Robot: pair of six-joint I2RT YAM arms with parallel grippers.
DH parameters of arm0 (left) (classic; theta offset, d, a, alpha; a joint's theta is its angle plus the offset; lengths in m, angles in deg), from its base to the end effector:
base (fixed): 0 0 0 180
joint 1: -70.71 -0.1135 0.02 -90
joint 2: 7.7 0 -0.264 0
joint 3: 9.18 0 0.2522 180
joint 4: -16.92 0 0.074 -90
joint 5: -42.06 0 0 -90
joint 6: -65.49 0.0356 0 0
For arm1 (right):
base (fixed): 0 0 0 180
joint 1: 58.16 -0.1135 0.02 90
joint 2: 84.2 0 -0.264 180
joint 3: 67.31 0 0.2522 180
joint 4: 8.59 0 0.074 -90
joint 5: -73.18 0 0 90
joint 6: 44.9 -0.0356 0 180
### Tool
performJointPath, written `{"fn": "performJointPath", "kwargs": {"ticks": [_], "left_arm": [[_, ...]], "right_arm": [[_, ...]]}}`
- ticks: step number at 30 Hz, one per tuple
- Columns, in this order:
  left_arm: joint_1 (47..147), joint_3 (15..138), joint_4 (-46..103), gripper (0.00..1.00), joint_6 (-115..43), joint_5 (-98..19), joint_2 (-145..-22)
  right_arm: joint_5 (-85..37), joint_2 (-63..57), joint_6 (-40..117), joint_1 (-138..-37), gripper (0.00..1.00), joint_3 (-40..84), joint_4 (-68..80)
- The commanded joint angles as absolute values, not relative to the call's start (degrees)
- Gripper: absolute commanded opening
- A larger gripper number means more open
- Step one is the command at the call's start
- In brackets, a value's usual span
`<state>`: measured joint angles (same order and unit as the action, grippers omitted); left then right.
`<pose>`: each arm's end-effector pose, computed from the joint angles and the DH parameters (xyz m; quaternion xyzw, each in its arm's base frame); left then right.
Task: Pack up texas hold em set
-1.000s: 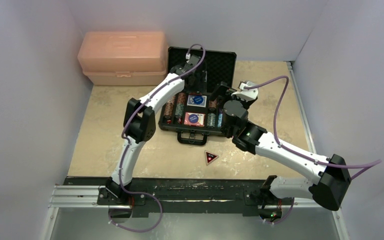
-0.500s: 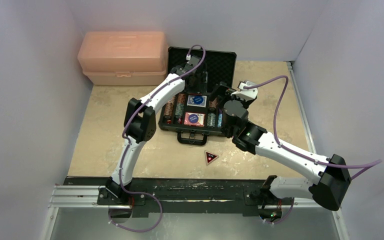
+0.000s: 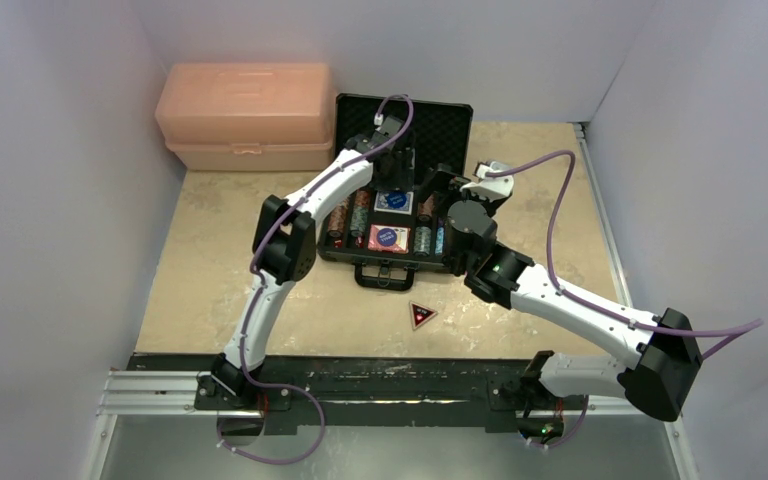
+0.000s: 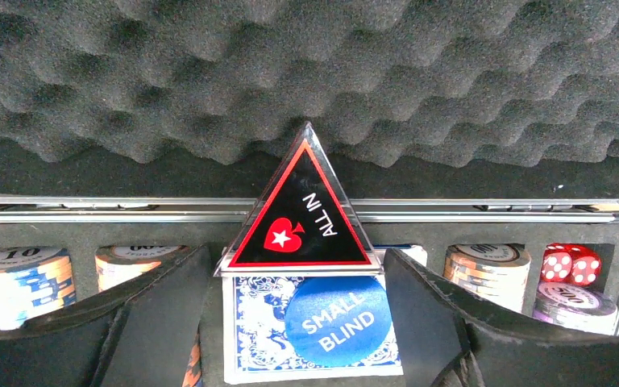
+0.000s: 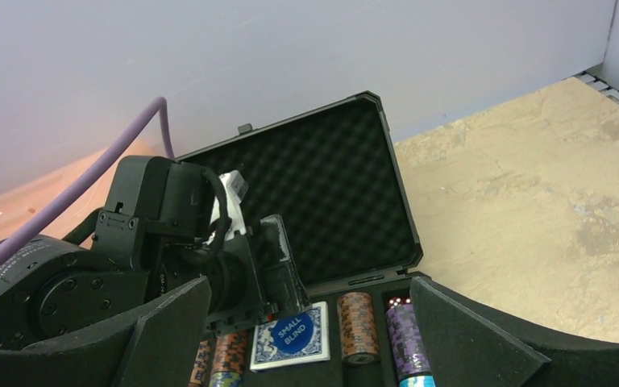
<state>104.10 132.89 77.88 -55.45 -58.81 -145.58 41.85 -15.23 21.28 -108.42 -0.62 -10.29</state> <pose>0.4438 -0.2845 0.2178 -0.0067 0.9543 -0.0747 0.2893 0.1958 0.1880 0.3489 0.1938 0.6819 0.0915 0.6993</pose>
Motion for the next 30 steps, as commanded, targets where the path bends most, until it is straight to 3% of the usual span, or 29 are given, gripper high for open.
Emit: {"fn": "performJointPath", "kwargs": {"ticks": [1,7,25,30], "left_arm": [[103.8,134.8,76.1,0.77,-56.7,-59.4,-146.8],[103.7,135.4,75.6,0.76,-56.5,-59.8,-147.6],[103.7,132.2,72.8,0.55,-55.4,-57.7,-144.1],[103.8,130.7,73.0,0.55,-55.9,-57.2,-142.3]], "right_arm": [[40.9,-16.5,22.2,-108.6,0.99,-1.4,-12.8],[40.1,-16.6,22.5,-108.7,0.99,-1.5,-13.1],[39.0,-16.6,22.7,-108.8,0.99,-1.7,-13.5],[38.8,-16.5,22.7,-108.8,0.99,-1.7,-13.5]]}}
